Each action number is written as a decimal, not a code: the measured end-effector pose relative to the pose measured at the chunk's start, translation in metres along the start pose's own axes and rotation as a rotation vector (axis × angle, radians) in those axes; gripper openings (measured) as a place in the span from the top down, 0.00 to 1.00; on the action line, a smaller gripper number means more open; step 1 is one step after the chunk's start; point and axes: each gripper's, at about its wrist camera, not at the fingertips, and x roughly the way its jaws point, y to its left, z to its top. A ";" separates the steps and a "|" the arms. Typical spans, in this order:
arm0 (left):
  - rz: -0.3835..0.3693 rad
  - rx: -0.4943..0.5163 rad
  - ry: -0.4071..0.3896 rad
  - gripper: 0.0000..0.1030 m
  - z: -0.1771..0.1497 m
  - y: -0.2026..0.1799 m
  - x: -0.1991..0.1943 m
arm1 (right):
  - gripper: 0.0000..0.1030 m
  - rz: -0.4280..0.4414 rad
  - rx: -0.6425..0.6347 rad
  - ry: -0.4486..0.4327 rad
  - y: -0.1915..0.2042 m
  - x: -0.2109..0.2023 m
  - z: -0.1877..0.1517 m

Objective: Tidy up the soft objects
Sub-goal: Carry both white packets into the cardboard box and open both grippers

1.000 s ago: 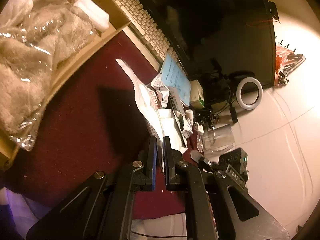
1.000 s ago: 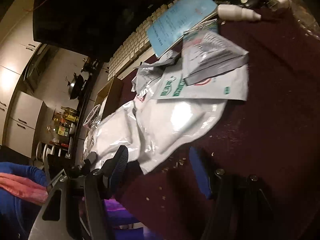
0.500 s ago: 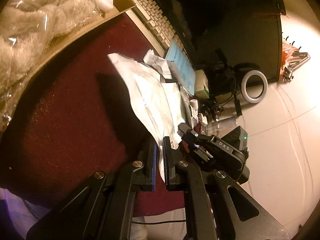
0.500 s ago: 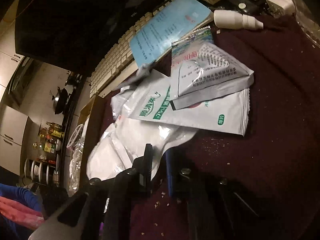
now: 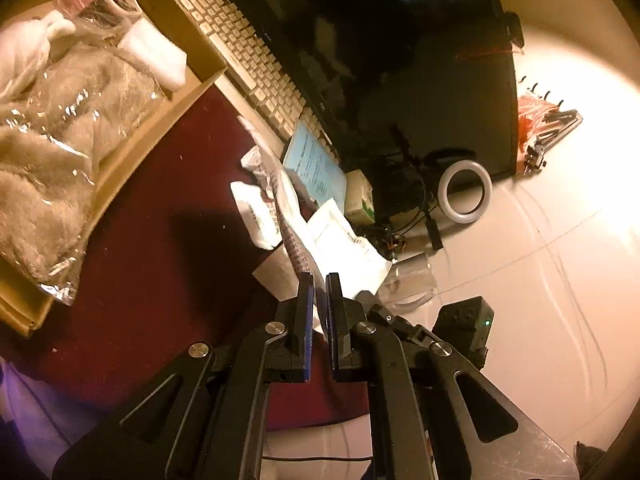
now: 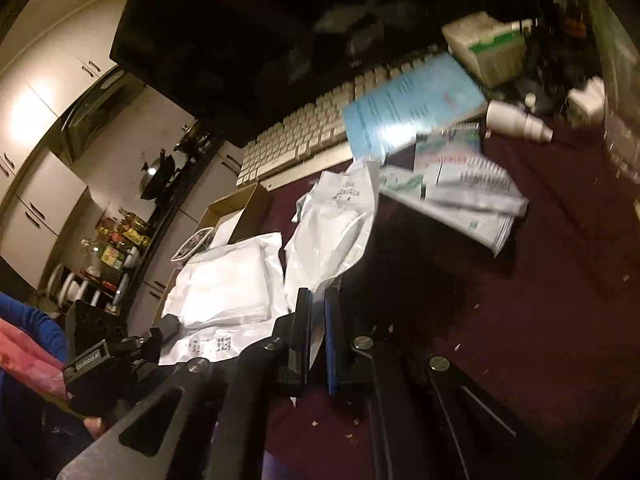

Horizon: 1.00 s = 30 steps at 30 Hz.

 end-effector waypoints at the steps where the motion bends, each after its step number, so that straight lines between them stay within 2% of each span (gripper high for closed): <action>1: -0.006 0.005 -0.010 0.95 0.002 0.000 -0.004 | 0.97 0.001 -0.018 0.001 0.003 0.000 0.000; 7: -0.007 0.007 -0.080 0.95 0.015 0.006 -0.030 | 0.97 -0.029 -0.079 -0.029 0.013 0.003 0.006; 17: -0.023 0.009 -0.199 0.95 0.036 0.010 -0.075 | 0.97 0.049 -0.134 -0.022 0.042 0.021 0.022; 25: 0.003 -0.016 -0.336 0.95 0.053 0.027 -0.123 | 0.97 0.180 -0.208 0.045 0.094 0.069 0.039; 30: 0.033 -0.064 -0.396 0.95 0.058 0.054 -0.149 | 0.97 0.187 -0.219 0.111 0.118 0.114 0.047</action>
